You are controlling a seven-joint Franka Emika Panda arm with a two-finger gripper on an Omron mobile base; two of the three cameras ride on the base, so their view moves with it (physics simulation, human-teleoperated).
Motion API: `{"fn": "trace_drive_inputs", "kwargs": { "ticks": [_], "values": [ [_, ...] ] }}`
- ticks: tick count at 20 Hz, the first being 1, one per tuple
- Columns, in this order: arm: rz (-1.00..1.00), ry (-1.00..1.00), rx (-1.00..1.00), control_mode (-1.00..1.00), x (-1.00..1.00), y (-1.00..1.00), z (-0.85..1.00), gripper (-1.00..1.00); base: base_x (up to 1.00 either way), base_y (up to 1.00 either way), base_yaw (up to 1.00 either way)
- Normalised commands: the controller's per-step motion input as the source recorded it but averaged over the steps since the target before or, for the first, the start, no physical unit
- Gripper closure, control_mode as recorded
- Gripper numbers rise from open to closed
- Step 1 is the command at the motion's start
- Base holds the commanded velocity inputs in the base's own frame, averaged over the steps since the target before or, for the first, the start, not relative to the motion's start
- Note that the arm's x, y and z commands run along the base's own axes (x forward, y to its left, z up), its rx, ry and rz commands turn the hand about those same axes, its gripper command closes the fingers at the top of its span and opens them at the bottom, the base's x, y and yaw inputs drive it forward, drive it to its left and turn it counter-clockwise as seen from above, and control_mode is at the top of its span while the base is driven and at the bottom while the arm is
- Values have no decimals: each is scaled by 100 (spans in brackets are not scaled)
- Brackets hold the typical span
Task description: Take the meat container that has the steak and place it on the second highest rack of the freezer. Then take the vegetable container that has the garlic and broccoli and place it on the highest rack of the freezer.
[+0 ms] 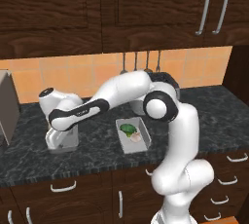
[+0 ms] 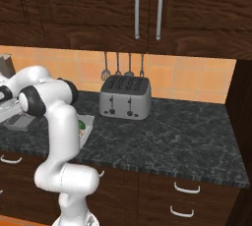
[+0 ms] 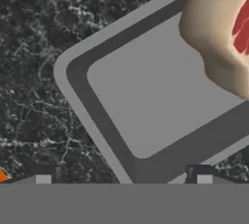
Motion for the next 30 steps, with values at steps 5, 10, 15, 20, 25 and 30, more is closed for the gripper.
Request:
{"fn": "trace_drive_inputs", "kwargs": {
  "ticks": [5, 10, 15, 20, 25, 30],
  "values": [
    [3, 3, 0, -100, -20, 2, -19, -100, 0, 0, 0],
    [7, 0, 0, -100, -12, -11, -30, -100, 0, 0, 0],
    [13, 0, 0, -100, 47, -21, -46, -100, 0, 0, 0],
    [10, -2, 0, -100, 12, -1, -40, -100, 0, 0, 0],
    [6, -16, 1, -100, -18, -14, -20, 100, 0, 0, 0],
    [4, -5, 4, -100, 0, -13, -20, 100, 0, 0, 0]
  ]
}}
